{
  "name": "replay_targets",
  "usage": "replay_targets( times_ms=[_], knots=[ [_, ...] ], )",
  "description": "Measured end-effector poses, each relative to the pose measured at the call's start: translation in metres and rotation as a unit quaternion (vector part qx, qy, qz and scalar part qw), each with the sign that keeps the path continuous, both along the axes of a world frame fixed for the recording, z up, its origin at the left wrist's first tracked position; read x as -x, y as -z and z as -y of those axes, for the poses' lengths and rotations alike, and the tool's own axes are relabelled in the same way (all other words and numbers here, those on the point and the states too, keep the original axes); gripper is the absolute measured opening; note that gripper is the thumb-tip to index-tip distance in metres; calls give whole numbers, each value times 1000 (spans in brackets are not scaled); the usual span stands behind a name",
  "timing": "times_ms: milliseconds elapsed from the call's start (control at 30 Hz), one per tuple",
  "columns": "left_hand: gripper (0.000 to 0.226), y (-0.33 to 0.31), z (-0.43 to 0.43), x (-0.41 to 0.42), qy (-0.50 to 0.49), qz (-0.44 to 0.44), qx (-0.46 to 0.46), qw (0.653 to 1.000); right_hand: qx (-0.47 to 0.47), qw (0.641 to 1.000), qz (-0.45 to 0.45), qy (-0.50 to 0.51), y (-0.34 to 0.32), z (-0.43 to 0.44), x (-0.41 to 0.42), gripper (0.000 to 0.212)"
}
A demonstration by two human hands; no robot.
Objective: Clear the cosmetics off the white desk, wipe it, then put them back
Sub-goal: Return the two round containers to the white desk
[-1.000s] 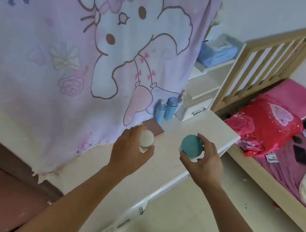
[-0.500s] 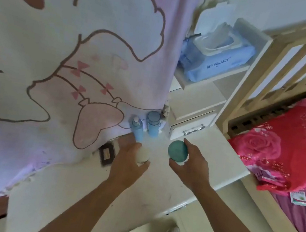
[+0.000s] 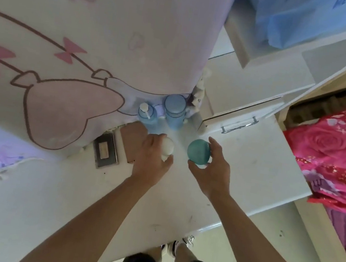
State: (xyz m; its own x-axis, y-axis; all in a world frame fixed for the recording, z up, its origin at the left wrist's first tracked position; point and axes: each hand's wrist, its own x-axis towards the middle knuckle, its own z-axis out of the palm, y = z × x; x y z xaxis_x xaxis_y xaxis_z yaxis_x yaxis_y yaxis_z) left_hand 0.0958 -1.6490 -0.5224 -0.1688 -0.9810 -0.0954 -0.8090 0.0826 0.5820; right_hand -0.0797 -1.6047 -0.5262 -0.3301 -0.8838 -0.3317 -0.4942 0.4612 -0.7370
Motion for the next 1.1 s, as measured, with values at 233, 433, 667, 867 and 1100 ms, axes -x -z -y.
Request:
replay_targets(
  times_ms=[233,433,667,867,1100],
  knots=[
    [62,23,15,-8,36,12,2,999,23,998,14,63,12,19,-33,63],
    [65,30,19,-12,38,32,20,999,51,997,-3,62,20,28,-46,62],
    [78,26,15,-16,53,71,33,996,53,998,-17,19,17,30,-44,70],
    [60,-18,-21,-40,35,106,34,993,81,991,-75,-73,-22,-3,-34,49],
    [52,-88,-92,-116,-162,161,130,965,206,949,-65,-229,-78,-3,-77,30]
  ],
)
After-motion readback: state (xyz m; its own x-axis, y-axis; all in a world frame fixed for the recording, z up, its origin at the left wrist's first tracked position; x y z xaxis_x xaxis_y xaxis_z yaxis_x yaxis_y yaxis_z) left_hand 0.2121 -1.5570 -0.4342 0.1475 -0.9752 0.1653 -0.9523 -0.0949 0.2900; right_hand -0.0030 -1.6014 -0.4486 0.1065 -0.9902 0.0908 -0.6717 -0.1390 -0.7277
